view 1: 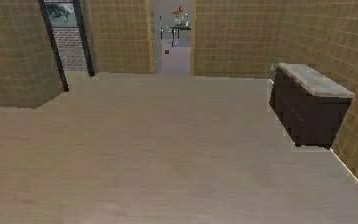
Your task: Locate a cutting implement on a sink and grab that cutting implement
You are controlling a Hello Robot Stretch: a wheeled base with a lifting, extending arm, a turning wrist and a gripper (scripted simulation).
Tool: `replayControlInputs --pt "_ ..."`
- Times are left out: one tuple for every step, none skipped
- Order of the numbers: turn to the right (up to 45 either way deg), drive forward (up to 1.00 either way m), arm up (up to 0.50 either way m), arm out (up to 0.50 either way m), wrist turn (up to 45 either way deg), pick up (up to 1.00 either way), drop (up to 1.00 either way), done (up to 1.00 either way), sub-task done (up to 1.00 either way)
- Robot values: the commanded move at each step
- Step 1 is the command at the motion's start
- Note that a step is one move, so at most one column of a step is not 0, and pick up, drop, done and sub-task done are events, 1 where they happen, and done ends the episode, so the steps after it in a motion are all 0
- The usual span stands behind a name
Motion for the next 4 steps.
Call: replayControlInputs --pt "0.0 1.0 0.0 0.0 0.0 0.0 0.0 0.0 0.0" --pt "0.0 1.0 0.0 0.0 0.0 0.0 0.0 0.0 0.0" --pt "0.0 1.0 0.0 0.0 0.0 0.0 0.0 0.0 0.0" --pt "0.0 1.0 0.0 0.0 0.0 0.0 0.0 0.0 0.0"
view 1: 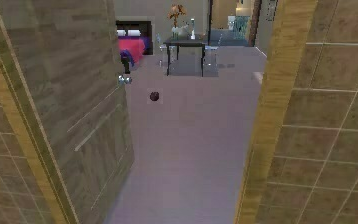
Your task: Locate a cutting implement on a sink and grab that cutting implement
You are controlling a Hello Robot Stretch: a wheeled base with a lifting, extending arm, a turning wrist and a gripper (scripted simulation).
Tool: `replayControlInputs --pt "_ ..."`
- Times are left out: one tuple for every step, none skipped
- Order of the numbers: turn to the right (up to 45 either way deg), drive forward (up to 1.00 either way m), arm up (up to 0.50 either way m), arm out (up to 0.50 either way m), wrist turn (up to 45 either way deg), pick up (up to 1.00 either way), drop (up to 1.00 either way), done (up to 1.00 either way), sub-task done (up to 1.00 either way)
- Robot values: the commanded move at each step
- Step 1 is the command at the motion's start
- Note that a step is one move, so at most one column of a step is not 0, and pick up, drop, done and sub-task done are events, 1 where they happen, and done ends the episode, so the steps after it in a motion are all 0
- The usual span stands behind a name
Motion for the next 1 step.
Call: replayControlInputs --pt "-6.0 0.0 0.0 0.0 0.0 0.0 0.0 0.0 0.0"
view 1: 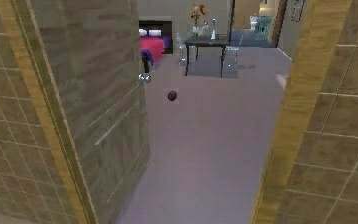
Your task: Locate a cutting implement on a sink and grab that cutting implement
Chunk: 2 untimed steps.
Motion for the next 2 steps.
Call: replayControlInputs --pt "0.0 0.85 0.0 0.0 0.0 0.0 0.0 0.0 0.0" --pt "24.0 0.0 0.0 0.0 0.0 0.0 0.0 0.0 0.0"
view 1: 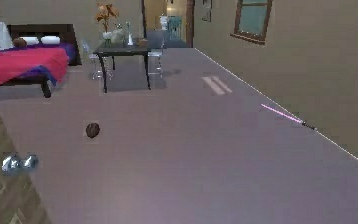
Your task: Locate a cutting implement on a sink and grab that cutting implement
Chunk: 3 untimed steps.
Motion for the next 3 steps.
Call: replayControlInputs --pt "0.0 1.0 0.0 0.0 0.0 0.0 0.0 0.0 0.0" --pt "0.0 1.0 0.0 0.0 0.0 0.0 0.0 0.0 0.0" --pt "0.0 1.0 0.0 0.0 0.0 0.0 0.0 0.0 0.0"
